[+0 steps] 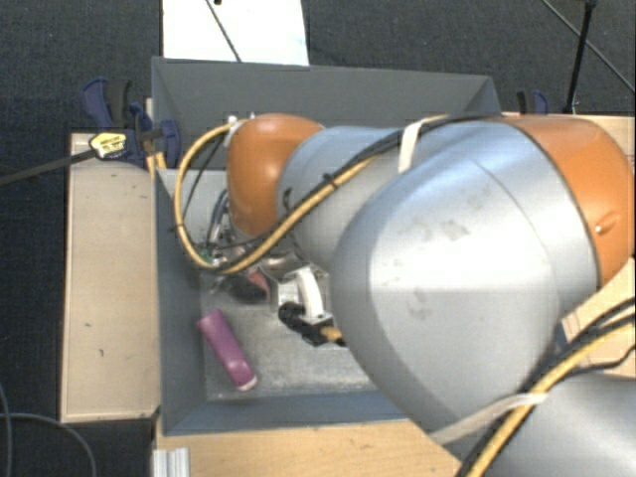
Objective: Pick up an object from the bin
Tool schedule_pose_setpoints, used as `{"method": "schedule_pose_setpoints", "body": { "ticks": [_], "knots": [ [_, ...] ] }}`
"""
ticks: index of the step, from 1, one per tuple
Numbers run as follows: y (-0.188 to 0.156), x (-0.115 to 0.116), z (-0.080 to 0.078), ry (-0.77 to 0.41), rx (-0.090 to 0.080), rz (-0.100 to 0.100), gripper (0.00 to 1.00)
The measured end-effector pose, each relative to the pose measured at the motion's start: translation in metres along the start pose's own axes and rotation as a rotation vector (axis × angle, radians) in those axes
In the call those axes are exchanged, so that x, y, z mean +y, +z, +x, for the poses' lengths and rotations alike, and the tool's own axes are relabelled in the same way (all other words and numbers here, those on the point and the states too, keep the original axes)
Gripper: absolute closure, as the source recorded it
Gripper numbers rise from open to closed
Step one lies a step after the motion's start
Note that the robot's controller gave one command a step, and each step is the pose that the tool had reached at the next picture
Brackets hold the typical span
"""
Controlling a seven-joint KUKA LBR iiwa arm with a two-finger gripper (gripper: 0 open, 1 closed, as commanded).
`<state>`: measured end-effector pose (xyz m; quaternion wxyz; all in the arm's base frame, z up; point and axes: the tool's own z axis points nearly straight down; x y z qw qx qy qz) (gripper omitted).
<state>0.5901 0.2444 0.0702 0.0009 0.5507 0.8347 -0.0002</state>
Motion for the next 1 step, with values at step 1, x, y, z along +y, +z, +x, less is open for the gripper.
{"method": "schedule_pose_setpoints", "body": {
  "ticks": [1],
  "knots": [
    [-0.0750,0.0016,-0.0006,-0.006,0.001,-0.005,1.00]
  ]
}}
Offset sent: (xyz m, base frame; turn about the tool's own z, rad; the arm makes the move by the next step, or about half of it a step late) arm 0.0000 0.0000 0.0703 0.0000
